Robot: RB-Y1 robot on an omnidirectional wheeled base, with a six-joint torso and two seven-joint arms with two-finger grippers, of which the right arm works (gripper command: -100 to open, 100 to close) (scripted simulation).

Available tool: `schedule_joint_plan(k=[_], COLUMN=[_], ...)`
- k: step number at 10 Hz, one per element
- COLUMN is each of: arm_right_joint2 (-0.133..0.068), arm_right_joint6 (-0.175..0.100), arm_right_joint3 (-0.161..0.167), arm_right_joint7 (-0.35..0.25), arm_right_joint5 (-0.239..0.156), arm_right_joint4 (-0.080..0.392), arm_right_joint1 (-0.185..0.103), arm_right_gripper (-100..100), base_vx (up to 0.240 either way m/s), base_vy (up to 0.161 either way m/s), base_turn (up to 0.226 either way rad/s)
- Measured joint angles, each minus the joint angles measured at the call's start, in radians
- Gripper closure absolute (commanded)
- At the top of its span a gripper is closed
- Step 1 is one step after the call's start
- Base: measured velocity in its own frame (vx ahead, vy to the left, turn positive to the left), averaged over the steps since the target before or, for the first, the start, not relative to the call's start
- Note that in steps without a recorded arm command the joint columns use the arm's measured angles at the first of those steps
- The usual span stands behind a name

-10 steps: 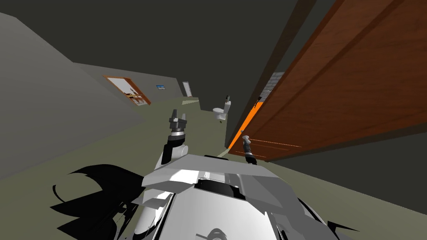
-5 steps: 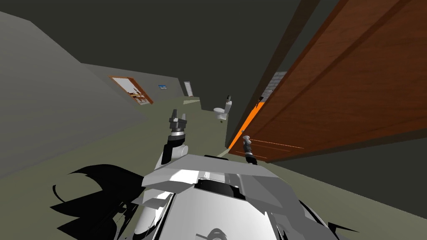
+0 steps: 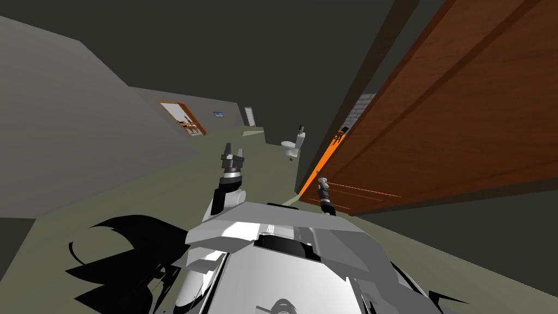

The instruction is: Pull the door open

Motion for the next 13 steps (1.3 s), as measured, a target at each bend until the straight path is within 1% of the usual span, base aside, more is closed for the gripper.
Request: schedule_joint_plan(k=[1, 3, 5, 6, 7, 8, 9, 10, 11, 12, 13], arm_right_joint2=[0.001, -0.011, -0.013, -0.009, -0.010, -0.013, -0.013, -0.014, -0.014, -0.018, -0.020], arm_right_joint6=[0.024, -0.002, -0.031, -0.010, -0.006, -0.011, -0.006, 0.011, -0.002, -0.001, 0.003], arm_right_joint3=[0.001, 0.008, 0.012, 0.009, 0.011, 0.014, 0.016, 0.018, 0.021, 0.022, 0.023], arm_right_joint7=[-0.017, -0.073, -0.109, -0.103, -0.119, -0.148, -0.170, -0.193, -0.217, -0.245, -0.272], arm_right_joint5=[-0.013, -0.032, -0.039, -0.041, -0.052, -0.068, -0.076, -0.090, -0.095, -0.108, -0.126], arm_right_joint4=[-0.041, 0.023, 0.064, 0.014, 0.018, 0.021, 0.008, -0.020, 0.019, 0.008, -0.002], arm_right_joint1=[0.019, -0.017, -0.034, -0.008, -0.012, -0.012, -0.006, 0.004, -0.019, -0.014, -0.013], arm_right_gripper=[100, 100, 100, 100, 100, 100, 100, 100, 100, 100, -100], base_vx=[-0.026, -0.045, -0.008, -0.031, -0.051, -0.040, -0.048, -0.033, -0.036, -0.053, -0.059], base_vy=[-0.007, -0.016, -0.002, -0.012, -0.025, -0.030, -0.031, -0.022, -0.019, -0.035, -0.005], base_turn=[0.058, 0.082, 0.000, 0.070, 0.149, 0.065, 0.098, 0.052, 0.097, 0.127, 0.087])
